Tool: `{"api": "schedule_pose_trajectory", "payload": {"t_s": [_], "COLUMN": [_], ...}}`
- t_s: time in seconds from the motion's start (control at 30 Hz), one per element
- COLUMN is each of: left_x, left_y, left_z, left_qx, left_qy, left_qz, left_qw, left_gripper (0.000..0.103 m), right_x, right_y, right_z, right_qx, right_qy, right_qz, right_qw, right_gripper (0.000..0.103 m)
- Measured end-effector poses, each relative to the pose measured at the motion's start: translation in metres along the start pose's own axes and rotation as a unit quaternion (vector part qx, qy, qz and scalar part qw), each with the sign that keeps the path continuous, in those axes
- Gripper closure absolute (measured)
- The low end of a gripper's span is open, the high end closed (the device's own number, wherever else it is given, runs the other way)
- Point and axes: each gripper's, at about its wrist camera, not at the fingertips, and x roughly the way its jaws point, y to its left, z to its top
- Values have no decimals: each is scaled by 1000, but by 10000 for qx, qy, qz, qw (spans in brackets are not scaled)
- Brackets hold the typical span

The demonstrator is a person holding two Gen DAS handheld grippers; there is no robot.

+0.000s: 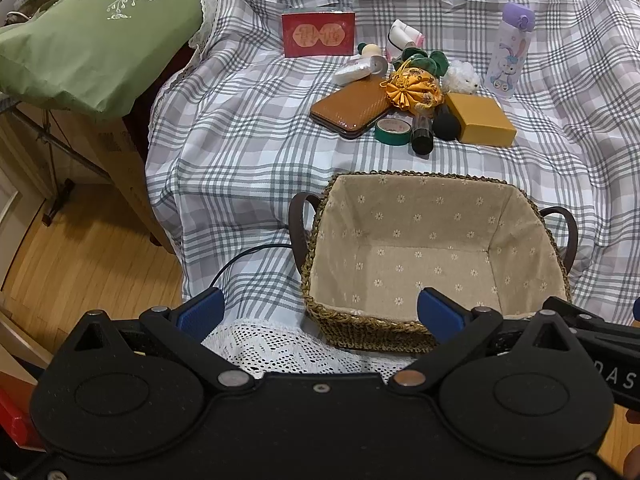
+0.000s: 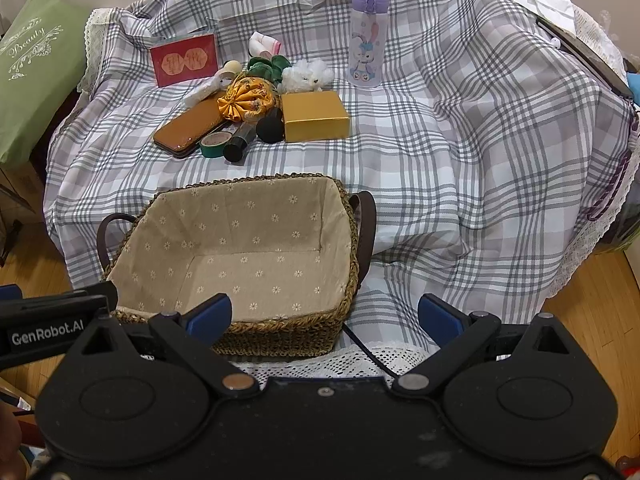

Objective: Organize soft objects

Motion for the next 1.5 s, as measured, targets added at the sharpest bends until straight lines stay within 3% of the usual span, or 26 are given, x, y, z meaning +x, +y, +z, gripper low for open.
{"api": "schedule_pose_trajectory", "payload": {"t_s": [0.73,0.9,1.13,1.27,1.5], "left_x": [1,7,19,27,46], "left_y": [-6,-6,-6,-1,-9], "left_z": [4,9,19,28,47], "left_qx": [102,146,132,-23,159], "left_qy": [-228,-138,-89,-26,90], "left_qz": [55,-124,83,36,-68], "left_qw": [9997,9997,9998,10000,9998], "left_gripper": [4,4,3,3,4], "right_x": [10,20,36,49,73], "right_y": [-4,-7,-11,-12,-8], "right_z": [1,6,21,34,64], "right_qx": [61,154,349,374,293], "right_qy": [43,78,73,175,202], "right_qz": [25,-6,-154,-33,59], "right_qw": [10000,9999,9992,9991,9993], "right_gripper": [3,3,5,8,13]}}
